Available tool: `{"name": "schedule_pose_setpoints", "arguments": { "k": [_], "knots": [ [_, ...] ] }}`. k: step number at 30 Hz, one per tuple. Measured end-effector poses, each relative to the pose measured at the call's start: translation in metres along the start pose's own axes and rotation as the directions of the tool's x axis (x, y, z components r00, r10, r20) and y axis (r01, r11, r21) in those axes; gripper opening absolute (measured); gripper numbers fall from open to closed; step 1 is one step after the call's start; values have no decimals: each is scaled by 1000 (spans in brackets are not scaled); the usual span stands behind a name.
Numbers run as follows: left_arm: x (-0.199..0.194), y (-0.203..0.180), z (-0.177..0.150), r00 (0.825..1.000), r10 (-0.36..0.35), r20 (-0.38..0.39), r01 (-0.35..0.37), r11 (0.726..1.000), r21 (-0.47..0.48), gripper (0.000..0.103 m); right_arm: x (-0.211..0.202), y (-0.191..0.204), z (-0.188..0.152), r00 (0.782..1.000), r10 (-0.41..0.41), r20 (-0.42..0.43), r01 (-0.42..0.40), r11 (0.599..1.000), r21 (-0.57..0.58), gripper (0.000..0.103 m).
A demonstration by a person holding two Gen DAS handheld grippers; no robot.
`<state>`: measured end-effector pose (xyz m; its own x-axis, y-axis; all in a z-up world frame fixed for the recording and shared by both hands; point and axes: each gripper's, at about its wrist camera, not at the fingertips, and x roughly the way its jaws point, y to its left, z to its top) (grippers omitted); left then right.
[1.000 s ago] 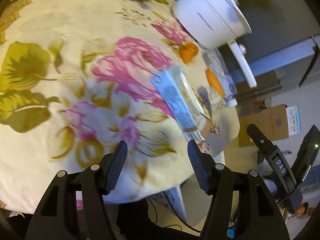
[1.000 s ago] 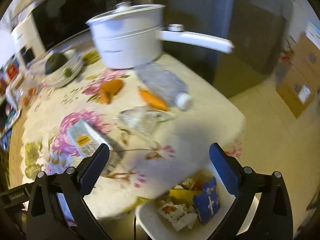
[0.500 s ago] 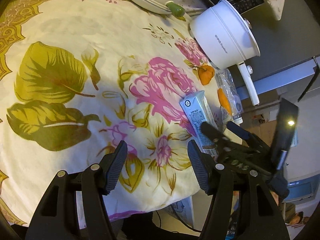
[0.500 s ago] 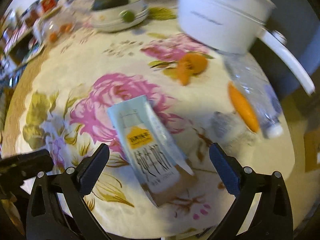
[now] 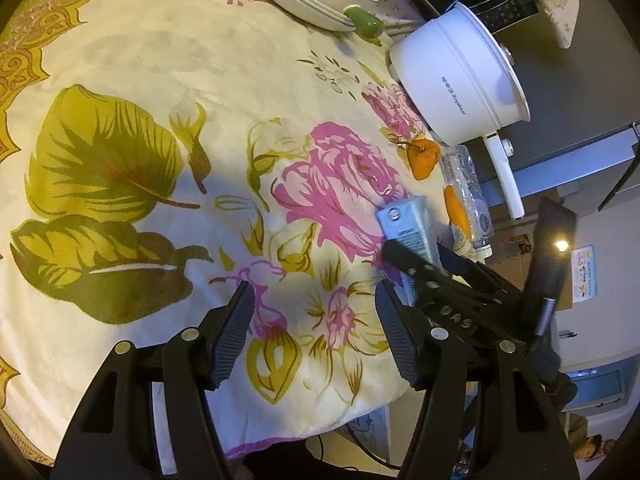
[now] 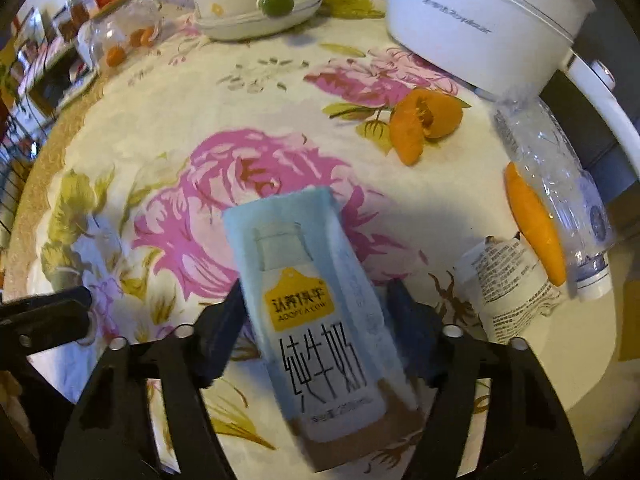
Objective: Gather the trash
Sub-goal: 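Grasp the white milk carton with the right gripper while the left gripper grasps orange peel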
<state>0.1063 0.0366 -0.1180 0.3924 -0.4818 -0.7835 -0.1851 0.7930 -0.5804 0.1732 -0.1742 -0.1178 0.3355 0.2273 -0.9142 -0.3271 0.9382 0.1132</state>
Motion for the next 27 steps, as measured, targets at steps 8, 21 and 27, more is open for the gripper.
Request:
{"name": "schedule_pose_setpoints", "arguments": {
  "k": [8, 21, 27],
  "knots": [
    [2, -23, 15, 999, 14, 38, -17, 997, 69, 62, -43, -20, -9, 977, 54, 205, -95, 976, 195, 55],
    [47, -148, 101, 996, 21, 86, -49, 939, 339, 62, -103, -98, -41, 905, -160, 395, -94, 829, 551, 55],
    [103, -181, 114, 990, 131, 60, -144, 882, 448, 62, -101, -115, -47, 898, -149, 415, -143, 791, 595, 55]
  ]
}}
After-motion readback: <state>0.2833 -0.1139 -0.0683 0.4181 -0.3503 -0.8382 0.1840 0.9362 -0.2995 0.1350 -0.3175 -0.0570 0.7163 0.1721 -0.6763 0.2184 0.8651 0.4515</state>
